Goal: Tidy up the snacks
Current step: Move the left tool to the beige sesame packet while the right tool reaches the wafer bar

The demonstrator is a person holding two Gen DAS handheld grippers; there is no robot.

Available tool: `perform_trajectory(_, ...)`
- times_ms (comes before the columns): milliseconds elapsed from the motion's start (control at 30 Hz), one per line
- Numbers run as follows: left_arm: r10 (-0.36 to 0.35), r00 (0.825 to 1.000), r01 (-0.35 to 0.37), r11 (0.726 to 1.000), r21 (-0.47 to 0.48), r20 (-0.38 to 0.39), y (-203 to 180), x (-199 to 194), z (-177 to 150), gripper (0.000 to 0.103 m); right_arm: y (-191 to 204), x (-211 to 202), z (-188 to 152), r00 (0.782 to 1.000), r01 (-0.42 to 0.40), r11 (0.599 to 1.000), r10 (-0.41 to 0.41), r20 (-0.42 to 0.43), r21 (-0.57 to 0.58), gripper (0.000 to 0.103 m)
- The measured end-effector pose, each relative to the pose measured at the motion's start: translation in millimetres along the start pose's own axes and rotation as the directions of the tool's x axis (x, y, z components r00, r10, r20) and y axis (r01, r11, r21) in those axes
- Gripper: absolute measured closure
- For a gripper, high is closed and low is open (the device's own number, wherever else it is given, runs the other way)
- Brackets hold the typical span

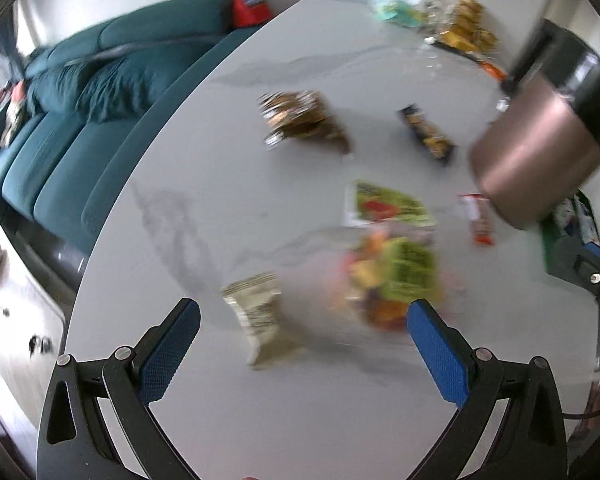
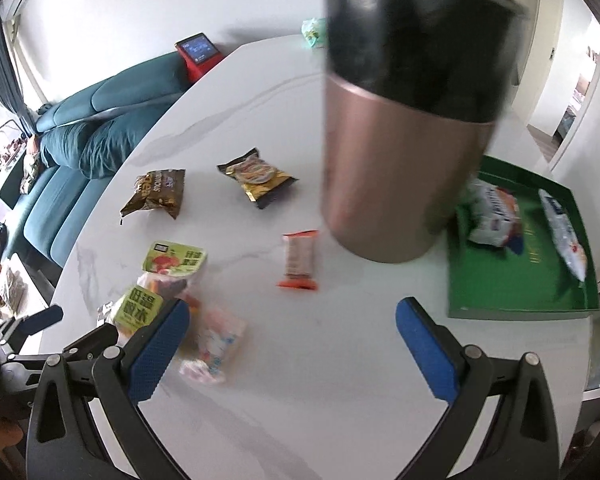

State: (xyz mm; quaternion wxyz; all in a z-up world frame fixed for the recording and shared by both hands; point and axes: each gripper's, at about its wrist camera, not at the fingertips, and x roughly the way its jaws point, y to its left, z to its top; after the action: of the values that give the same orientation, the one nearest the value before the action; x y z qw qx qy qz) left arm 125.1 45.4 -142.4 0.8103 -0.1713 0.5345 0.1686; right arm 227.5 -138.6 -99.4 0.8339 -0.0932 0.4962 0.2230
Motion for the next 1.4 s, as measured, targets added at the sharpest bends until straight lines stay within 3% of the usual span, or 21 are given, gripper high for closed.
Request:
perform_trajectory(133,-0.041,0.999,0.04,0.998,-0.04,-0.027,18,15,-2,0.001,14,22,5,0.999,0.004,1.0,-0.005,-0.032,-0.014,0.0)
perform_trajectory(433,-0.11,0.994,0.111,0.99,-0.087,0.012,38,2,3,0.001,12,43,9,0.998,-0.011,1.0,0.011,-0.067,0.012,0.0)
perform_trajectory(967,-0.059,0.996,0.051,0.993,-0.108,-0.073,53,39,-3,0.001,12,55,18,0.996,0.011,1.0,-0.011,-0.088,0.0,0.0)
perform_trajectory(1400,-0.017,0.996,0.01,0.997,-0.079,-0.085,56,47,0,0.002,6,88,18,0.991,0.033,0.999,-0.029,-0.128,0.026,0.0)
